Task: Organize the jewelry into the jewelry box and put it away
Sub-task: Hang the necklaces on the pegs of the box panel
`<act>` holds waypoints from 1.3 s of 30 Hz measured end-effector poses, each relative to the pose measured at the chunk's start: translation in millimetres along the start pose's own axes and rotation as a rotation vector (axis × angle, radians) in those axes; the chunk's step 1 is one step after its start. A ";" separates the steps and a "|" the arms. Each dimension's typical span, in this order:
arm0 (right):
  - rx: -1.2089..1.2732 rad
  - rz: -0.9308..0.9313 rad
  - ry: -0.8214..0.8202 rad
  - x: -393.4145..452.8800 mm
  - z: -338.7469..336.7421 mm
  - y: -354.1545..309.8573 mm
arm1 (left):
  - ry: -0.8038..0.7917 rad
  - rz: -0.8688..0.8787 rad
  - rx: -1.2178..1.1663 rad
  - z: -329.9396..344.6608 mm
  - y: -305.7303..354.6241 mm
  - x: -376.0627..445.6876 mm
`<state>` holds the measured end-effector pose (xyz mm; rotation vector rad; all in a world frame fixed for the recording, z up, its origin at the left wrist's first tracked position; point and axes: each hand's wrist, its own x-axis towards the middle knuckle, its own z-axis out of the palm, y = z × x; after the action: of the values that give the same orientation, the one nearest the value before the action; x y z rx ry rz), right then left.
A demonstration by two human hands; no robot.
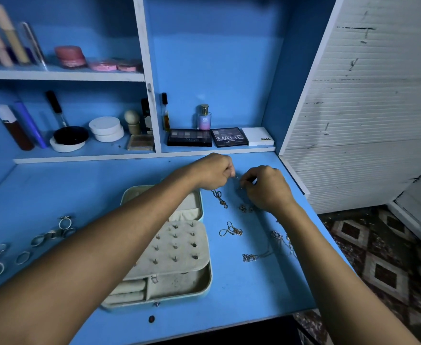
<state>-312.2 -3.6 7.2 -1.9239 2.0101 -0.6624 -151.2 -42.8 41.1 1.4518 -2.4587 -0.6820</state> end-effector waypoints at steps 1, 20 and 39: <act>0.004 -0.007 0.021 0.3 -2.1 -1.3 | 0.005 -0.003 -0.008 -2.5 -1.2 -1.8; 0.213 -0.224 0.191 -2.6 -71.1 -71.8 | 0.171 -0.046 -0.268 -69.8 8.9 -44.8; 0.612 -0.275 -0.139 -13.6 -71.6 -135.2 | 0.386 -0.013 -0.352 -121.0 -31.4 -133.2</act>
<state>-230.4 18.3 135.4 -1.8010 1.2633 -1.0321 -12.8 25.6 138.8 1.3175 -1.9289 -0.7152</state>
